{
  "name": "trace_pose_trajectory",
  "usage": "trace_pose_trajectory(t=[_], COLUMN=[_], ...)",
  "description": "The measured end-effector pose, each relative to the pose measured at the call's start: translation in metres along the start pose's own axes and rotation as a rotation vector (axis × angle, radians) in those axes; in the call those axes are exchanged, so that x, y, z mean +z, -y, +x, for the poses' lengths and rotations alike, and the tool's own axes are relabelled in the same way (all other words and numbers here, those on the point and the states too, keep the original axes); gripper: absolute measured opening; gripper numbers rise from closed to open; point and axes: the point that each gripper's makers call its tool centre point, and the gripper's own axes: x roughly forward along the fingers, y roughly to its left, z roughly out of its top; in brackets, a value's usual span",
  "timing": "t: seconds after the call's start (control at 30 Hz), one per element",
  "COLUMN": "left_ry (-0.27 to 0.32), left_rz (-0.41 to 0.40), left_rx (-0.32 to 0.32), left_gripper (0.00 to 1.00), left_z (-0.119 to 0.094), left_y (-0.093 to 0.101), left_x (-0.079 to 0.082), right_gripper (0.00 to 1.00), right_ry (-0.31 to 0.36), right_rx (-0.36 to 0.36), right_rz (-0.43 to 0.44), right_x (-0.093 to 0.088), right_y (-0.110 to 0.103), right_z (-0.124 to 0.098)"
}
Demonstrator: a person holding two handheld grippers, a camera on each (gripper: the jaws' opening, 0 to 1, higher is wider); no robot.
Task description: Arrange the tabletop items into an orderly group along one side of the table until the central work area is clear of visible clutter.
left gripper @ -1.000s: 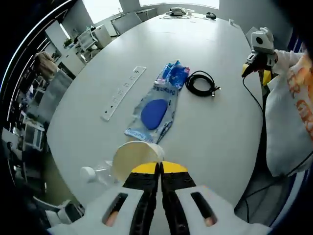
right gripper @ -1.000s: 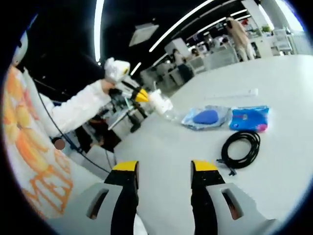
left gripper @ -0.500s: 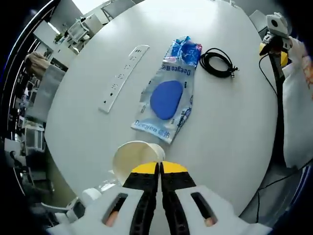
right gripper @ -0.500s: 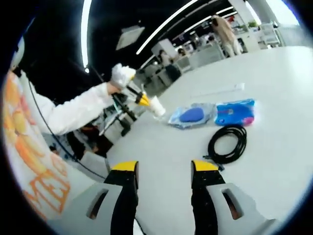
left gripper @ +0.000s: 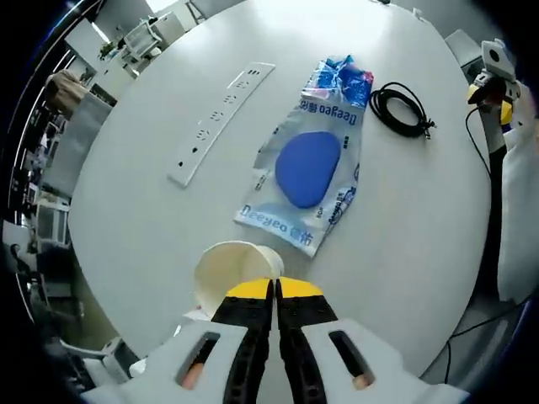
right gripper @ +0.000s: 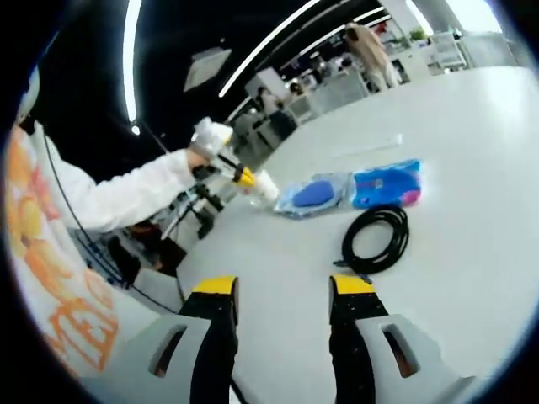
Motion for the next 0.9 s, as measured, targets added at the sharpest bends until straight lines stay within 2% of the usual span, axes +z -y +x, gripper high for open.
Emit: trace_pose_trajectory(t=[0.23, 0.47, 0.83, 0.9], left_ry=[-0.016, -0.026, 0.001, 0.013], left_rz=[0.002, 0.038, 0.006, -0.011], left_rx=[-0.011, -0.014, -0.008, -0.003], left_gripper=[0.0, 0.0, 0.0, 0.03], left_z=[0.009, 0.015, 0.018, 0.017], left_y=[0.003, 0.009, 0.01, 0.011], left_x=[0.001, 0.0, 0.002, 0.002], right_gripper=[0.41, 0.41, 0.4, 0.41], right_ry=[0.001, -0.006, -0.02, -0.021], right_rx=[-0.01, -0.008, 0.014, 0.016], right_rz=[0.016, 0.019, 0.007, 0.007], right_x=[0.0, 0.0, -0.001, -0.001], right_y=[0.004, 0.005, 0.001, 0.0], right_z=[0.001, 0.003, 0.007, 0.007])
